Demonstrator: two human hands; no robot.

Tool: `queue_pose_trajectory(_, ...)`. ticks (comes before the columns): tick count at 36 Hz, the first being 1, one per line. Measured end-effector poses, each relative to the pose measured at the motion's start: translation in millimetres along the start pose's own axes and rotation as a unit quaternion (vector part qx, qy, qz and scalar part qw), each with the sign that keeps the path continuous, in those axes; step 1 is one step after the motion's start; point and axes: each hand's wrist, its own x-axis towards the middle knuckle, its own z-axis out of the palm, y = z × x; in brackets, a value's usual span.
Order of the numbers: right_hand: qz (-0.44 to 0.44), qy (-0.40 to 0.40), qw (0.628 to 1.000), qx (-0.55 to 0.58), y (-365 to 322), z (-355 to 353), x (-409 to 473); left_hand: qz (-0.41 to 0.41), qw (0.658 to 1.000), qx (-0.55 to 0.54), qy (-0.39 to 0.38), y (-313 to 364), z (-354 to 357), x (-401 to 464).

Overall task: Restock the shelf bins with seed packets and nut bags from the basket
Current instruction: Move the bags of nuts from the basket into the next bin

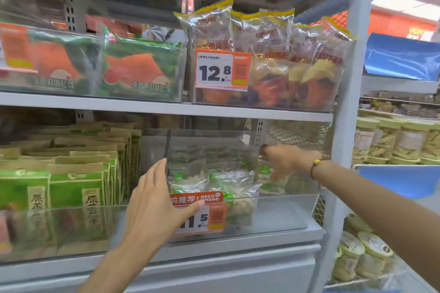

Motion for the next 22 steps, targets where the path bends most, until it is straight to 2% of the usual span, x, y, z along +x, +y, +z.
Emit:
queue_pose_trajectory(3,-0.019,-0.052,0.99,0.131,-7,15,21,0.002,1.0,-0.005,-0.007,-1,0,1)
queue_pose_trajectory(5,-0.028,-0.074,0.985,0.15,-12,22,27,0.006,1.0,-0.011,-0.008,-2,0,1)
queue_pose_trajectory(7,-0.035,-0.078,0.989,0.119,-12,27,31,0.008,1.0,-0.015,-0.006,-4,1,1)
queue_pose_trajectory(11,-0.055,-0.011,0.998,0.012,-4,29,31,0.013,1.0,-0.018,-0.005,-6,4,0)
queue_pose_trajectory(16,-0.076,0.022,0.994,0.069,0,15,15,0.012,1.0,-0.016,-0.009,-7,4,-1)
queue_pose_trajectory(22,-0.082,0.097,0.991,0.043,0,31,11,0.002,1.0,-0.024,-0.012,-3,3,-3)
